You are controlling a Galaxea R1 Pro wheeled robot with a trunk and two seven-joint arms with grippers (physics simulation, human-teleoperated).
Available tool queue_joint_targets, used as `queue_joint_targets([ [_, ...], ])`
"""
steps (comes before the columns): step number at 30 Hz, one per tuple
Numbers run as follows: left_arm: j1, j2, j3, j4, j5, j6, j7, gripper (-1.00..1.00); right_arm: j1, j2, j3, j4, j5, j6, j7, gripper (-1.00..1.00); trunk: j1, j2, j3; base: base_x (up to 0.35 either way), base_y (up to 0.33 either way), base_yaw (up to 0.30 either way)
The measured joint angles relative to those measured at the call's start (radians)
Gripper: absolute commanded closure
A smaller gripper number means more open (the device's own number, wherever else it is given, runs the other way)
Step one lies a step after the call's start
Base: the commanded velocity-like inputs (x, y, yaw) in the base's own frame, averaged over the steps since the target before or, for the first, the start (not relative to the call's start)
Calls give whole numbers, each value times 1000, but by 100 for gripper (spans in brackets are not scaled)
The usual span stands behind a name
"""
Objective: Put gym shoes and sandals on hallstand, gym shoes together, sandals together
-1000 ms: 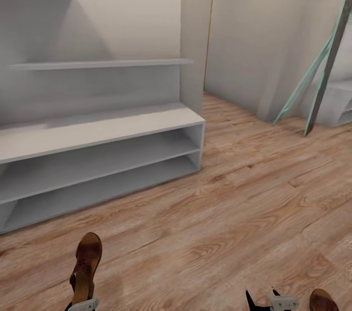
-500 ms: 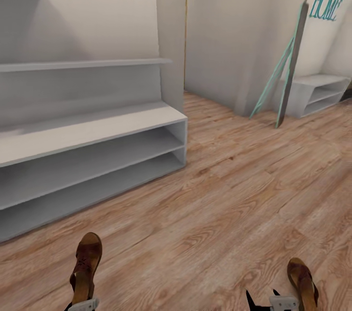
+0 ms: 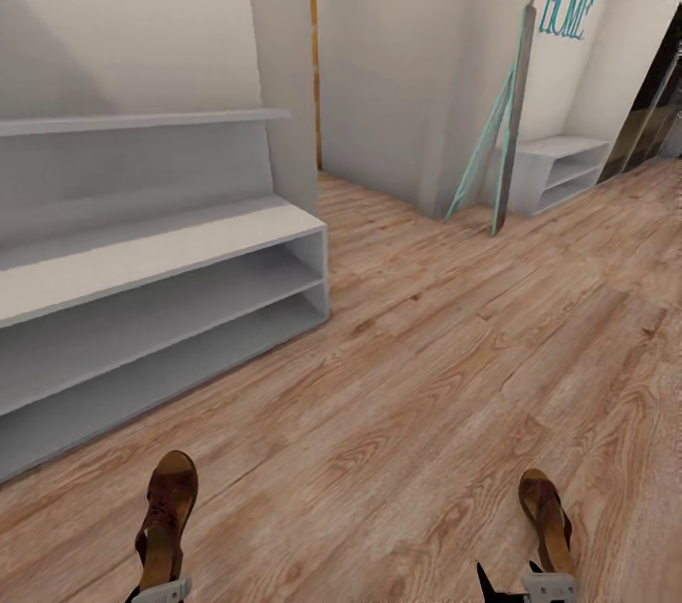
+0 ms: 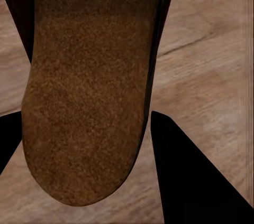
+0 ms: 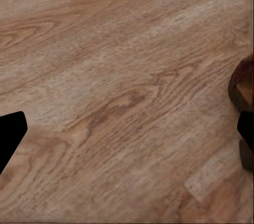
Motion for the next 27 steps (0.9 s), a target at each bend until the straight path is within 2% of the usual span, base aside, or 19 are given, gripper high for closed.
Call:
queue_joint_targets([
  [27,0,0,0,0,0,0,0,100,0,0,-8,-9,-1,3,-3,-100,0,0,-21,0,0,-242],
])
